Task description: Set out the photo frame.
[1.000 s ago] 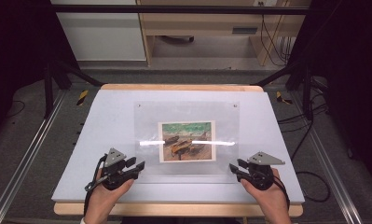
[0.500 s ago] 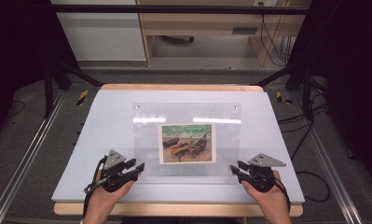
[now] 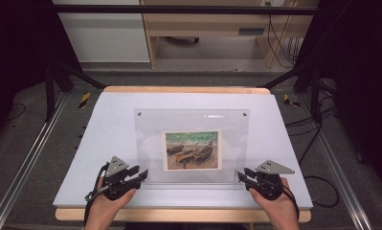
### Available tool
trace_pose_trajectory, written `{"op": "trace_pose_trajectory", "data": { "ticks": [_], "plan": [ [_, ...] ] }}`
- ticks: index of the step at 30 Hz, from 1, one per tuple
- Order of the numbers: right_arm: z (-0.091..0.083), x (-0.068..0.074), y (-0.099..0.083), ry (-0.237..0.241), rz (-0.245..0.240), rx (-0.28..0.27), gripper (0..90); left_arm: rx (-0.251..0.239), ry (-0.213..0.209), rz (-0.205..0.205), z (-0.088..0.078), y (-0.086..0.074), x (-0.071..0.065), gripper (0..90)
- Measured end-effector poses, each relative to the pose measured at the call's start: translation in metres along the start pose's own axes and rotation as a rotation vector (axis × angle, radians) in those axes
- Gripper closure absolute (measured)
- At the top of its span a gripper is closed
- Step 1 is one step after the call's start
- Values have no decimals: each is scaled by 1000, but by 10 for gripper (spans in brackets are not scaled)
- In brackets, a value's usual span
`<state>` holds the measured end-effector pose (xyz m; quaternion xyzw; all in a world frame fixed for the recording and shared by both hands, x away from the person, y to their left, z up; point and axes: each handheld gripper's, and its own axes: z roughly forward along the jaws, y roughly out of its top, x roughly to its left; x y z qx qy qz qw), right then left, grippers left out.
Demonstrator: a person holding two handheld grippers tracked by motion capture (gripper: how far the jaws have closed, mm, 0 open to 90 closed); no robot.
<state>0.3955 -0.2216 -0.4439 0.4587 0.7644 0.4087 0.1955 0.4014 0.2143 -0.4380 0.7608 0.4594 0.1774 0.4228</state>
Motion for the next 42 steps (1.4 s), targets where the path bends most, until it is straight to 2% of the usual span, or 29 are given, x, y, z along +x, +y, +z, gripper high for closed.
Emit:
{"op": "trace_pose_trajectory", "data": {
  "ticks": [10, 21, 26, 31, 32, 35, 38, 42],
  "plan": [
    [-3, 3, -5, 6, 15, 8, 700, 8, -21, -1, -2, -6, 1, 634],
    [-5, 5, -12, 22, 10, 32, 708, 44, -44, 9, -4, -12, 0, 648],
    [-5, 6, -15, 32, 20, 46, 698, 55, -47, 29, -4, -15, -2, 642],
    [-6, 6, -15, 31, 15, 46, 699, 48, -48, 18, -5, -16, -1, 646],
    [-6, 5, -15, 35, 11, 45, 699, 43, -59, 5, -6, -17, 0, 646],
    [-11, 5, -15, 51, 25, 31, 665, 29, -85, -14, -10, -18, 1, 592],
    [-18, 3, -16, 42, 18, 5, 642, 25, -84, -5, -15, -18, 2, 541],
    [-27, -1, -20, -16, 9, -14, 594, 2, -74, -2, -21, -18, 6, 490]
  ]
}}
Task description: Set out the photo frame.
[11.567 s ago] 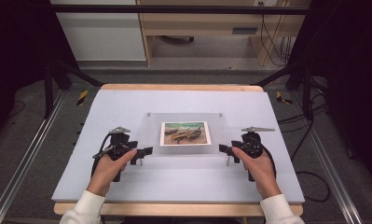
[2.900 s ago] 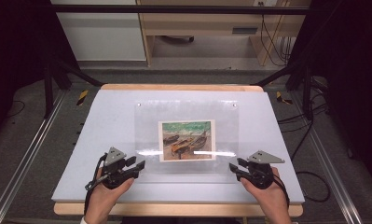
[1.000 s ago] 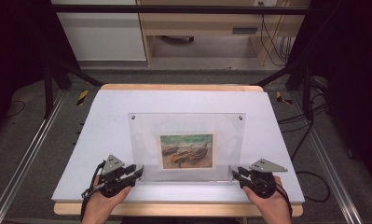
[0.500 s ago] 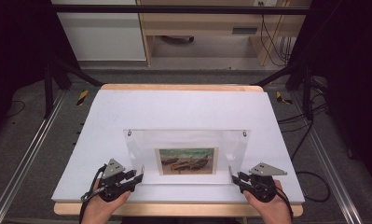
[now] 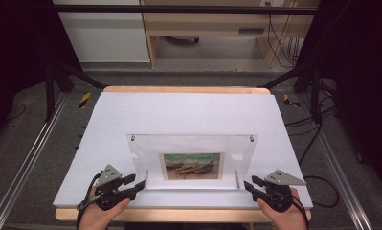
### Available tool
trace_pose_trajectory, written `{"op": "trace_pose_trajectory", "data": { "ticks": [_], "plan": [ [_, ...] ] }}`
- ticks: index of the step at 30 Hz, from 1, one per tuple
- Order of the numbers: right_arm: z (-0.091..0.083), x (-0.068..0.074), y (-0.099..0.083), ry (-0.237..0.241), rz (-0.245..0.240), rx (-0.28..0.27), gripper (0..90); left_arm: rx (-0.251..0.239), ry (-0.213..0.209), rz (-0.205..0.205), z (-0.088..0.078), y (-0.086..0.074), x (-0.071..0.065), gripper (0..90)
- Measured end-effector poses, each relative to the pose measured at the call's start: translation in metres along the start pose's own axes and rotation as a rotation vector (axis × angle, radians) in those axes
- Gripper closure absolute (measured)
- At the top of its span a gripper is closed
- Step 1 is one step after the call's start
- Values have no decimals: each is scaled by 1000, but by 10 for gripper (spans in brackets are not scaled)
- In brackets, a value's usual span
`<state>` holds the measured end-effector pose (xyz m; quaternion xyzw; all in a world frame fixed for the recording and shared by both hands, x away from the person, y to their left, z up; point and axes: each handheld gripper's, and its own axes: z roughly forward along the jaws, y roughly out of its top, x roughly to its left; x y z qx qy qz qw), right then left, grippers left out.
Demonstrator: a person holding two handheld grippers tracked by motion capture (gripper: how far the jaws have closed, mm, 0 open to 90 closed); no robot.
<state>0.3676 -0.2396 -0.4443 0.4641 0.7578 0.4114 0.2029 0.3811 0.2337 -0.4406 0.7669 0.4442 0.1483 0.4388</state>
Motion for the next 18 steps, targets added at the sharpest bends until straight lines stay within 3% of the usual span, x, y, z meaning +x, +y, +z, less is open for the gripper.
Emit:
{"op": "trace_pose_trajectory", "data": {
  "ticks": [5, 9, 18],
  "plan": [
    [-4, -7, -1, -118, 7, -26, 506, -37, 43, 14, -9, 2, 8, 407],
    [-4, -11, 2, -198, 17, -42, 435, -63, 76, -1, -15, 2, 16, 362],
    [9, -27, 10, -253, 25, -28, 272, -74, 117, -1, -14, 10, 30, 264]
  ]
}}
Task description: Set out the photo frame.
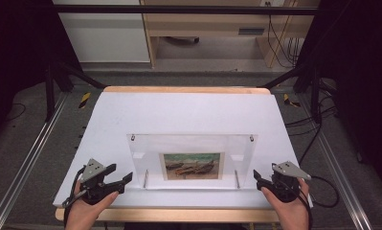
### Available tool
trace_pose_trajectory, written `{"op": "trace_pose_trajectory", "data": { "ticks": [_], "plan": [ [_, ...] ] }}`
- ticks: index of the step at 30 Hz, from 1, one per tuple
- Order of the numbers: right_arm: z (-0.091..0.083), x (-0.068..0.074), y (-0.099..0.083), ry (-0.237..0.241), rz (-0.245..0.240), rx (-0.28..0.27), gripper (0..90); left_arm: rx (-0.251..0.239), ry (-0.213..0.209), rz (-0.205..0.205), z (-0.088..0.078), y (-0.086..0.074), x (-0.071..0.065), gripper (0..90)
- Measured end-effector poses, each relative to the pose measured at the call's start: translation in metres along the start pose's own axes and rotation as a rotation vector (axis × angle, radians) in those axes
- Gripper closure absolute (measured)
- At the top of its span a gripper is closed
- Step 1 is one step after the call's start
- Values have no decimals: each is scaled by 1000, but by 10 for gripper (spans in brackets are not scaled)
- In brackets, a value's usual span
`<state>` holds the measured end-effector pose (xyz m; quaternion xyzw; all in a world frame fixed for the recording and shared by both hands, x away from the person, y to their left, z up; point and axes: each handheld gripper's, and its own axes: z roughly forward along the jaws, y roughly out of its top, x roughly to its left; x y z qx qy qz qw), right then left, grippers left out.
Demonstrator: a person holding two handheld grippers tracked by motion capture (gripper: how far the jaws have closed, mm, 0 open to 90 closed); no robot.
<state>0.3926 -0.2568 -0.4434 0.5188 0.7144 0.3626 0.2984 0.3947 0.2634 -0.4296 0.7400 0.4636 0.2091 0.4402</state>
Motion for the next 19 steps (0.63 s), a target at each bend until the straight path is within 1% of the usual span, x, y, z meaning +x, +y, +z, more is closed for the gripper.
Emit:
{"op": "trace_pose_trajectory", "data": {
  "ticks": [2, 6, 8, 11, 12, 13, 14, 15, 16, 17, 18, 19],
  "plan": [
    [6, -4, 5, -4, 5, 7, 242, 0, 7, -1, 3, 4, 4, 244],
    [22, -12, 13, -16, 13, 19, 199, 27, 23, -5, 16, 14, 15, 206],
    [32, -17, 18, -16, 30, 21, 181, 42, 41, -7, 24, 18, 23, 183],
    [46, -23, 22, -27, 53, 34, 142, 54, 51, -31, 41, 24, 38, 139],
    [51, -25, 23, -32, 56, 42, 131, 50, 53, -36, 47, 24, 43, 120],
    [57, -27, 24, -33, 59, 47, 121, 46, 68, -59, 53, 25, 49, 103],
    [61, -28, 24, -34, 62, 55, 116, 32, 90, -89, 58, 26, 54, 104],
    [66, -29, 23, -37, 71, 55, 117, 17, 107, -105, 61, 27, 59, 106],
    [69, -30, 23, -40, 84, 57, 119, -12, 129, -118, 63, 27, 63, 112],
    [72, -30, 21, -33, 89, 57, 119, -38, 150, -113, 65, 27, 67, 113],
    [75, -29, 20, -31, 86, 62, 119, -52, 172, -106, 65, 27, 70, 113],
    [77, -29, 20, -27, 85, 61, 122, -55, 196, -101, 65, 26, 72, 113]
  ]
}}
